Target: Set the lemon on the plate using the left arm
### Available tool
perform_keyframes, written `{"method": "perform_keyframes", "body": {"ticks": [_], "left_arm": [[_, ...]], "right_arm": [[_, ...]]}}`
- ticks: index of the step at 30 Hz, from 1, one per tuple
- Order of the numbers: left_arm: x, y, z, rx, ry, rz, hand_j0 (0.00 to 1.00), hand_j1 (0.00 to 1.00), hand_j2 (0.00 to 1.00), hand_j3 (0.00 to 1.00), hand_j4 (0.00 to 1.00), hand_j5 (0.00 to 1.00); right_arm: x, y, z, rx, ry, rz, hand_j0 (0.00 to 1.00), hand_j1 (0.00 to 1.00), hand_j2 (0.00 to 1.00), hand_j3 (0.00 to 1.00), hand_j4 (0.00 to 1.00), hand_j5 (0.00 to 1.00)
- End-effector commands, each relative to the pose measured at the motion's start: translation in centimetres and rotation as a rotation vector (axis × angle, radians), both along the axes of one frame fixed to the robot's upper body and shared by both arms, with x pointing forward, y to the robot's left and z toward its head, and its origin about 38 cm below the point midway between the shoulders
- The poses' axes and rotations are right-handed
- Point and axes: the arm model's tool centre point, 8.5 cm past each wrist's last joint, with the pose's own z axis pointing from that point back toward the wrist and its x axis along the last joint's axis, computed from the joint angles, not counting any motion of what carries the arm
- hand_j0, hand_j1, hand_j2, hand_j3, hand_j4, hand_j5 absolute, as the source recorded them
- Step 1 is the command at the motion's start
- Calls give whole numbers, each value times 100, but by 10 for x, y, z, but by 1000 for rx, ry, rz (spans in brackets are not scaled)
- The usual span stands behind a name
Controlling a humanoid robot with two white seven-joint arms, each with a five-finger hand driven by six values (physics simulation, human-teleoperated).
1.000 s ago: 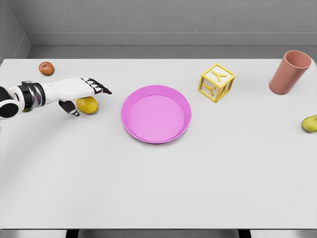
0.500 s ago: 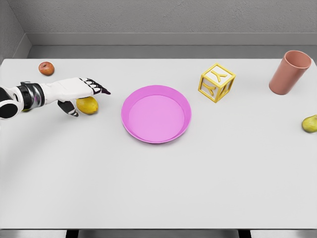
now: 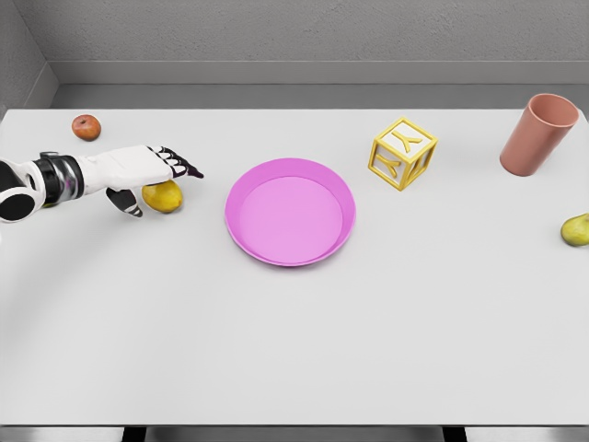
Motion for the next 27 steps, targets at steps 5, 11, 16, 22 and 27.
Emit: {"method": "perform_keyframes", "body": {"ticks": [5, 11, 16, 22, 27], "left_arm": [[0, 1, 0, -3, 1, 4, 100, 100, 100, 100, 100, 100], [0, 2, -1, -2, 3, 8, 100, 100, 100, 100, 100, 100], [0, 2, -1, -2, 3, 8, 100, 100, 100, 100, 100, 100], [0, 2, -1, -5, 5, 8, 82, 82, 82, 82, 82, 82], [-2, 4, -3, -6, 9, 11, 71, 71, 71, 71, 71, 71]], "right_arm": [[0, 0, 0, 0, 0, 0, 100, 100, 100, 100, 100, 100], [-1, 0, 0, 0, 2, 0, 100, 100, 100, 100, 100, 100], [0, 0, 0, 0, 0, 0, 100, 100, 100, 100, 100, 100], [0, 0, 0, 0, 0, 0, 100, 100, 100, 100, 100, 100], [0, 0, 0, 0, 0, 0, 100, 100, 100, 100, 100, 100]]}}
